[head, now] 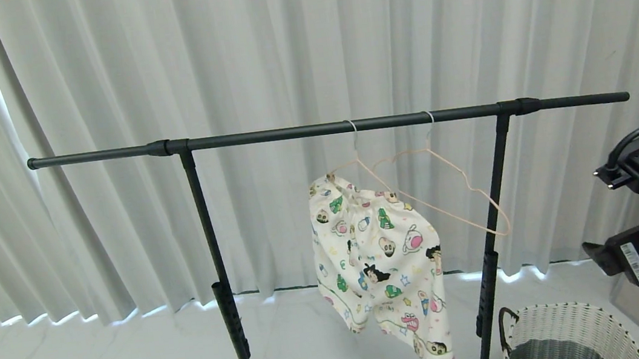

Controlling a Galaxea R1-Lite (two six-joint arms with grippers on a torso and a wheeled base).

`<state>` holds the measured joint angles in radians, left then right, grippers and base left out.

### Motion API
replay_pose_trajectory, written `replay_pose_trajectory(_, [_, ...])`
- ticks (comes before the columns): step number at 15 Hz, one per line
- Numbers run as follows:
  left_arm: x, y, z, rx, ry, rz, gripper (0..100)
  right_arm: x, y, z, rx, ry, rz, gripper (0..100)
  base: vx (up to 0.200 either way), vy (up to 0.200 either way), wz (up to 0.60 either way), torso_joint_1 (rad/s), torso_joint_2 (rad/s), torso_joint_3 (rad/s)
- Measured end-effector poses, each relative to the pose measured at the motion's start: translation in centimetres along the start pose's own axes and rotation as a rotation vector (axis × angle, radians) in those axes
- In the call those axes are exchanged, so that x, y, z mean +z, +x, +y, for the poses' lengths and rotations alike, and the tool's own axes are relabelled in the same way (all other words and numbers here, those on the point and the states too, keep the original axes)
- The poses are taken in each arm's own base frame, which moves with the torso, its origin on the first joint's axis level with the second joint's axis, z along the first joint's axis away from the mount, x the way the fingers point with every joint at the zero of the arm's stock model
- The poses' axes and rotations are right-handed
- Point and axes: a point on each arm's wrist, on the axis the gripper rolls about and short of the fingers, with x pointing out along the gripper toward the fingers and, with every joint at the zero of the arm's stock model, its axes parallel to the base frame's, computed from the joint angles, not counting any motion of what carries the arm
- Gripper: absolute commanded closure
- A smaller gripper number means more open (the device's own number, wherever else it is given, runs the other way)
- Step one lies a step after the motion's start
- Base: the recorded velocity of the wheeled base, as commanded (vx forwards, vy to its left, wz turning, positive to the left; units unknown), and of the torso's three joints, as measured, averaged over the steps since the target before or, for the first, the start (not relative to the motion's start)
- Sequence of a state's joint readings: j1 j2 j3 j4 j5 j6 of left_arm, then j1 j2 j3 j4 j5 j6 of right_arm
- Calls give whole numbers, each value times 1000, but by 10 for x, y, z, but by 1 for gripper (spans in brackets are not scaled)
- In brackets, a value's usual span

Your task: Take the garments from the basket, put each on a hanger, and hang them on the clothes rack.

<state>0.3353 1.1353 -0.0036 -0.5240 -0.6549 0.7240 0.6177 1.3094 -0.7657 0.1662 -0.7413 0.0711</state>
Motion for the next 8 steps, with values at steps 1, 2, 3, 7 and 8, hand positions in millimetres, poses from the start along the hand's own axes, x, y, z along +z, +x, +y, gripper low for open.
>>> replay_pose_trajectory(1, [0,0,0,1,-3,2,0,-3,0,-2,-22,0,1,0,0,0,0,0,0,0])
replay_pose_trajectory(2, [-2,0,0,7,-36,12,0,-6,0,-2,-52,-8,8,0,0,0,0,0,0,0])
replay_pose_trajectory(3, [-3,0,1,18,-93,20,0,-9,1,-4,-69,-8,12,0,0,0,0,0,0,0])
replay_pose_trajectory(7, [-4,-5,4,178,-250,93,0,-28,0,-10,-94,-44,47,0,0,0,0,0,0,0])
replay_pose_trajectory(8, [-3,-7,3,198,-274,85,0,-35,-1,-12,-97,-60,57,0,0,0,0,0,0,0])
